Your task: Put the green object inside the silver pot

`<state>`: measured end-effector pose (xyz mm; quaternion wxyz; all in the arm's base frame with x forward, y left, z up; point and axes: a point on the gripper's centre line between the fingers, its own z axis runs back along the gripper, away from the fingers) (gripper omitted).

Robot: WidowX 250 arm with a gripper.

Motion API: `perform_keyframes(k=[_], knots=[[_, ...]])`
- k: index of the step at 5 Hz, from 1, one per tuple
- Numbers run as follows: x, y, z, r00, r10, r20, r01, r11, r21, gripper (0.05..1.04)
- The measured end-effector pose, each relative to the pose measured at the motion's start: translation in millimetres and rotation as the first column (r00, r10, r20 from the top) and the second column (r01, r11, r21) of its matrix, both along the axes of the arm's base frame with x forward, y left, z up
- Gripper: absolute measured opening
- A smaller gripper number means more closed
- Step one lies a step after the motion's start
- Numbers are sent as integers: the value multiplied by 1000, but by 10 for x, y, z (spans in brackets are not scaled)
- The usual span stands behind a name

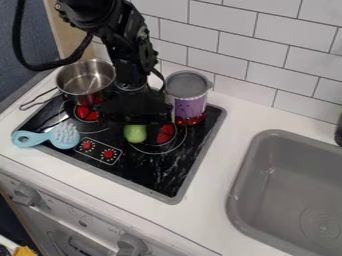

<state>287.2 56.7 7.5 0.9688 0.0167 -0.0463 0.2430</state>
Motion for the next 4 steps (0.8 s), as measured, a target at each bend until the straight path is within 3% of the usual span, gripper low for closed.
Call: perform_keyframes(k=[2,3,4], knots=[[76,178,527,993,93,77,-88,994,-62,719],[264,415,807,968,210,136,-197,975,-107,719],[473,640,717,950,286,128,-274,956,-103,719]])
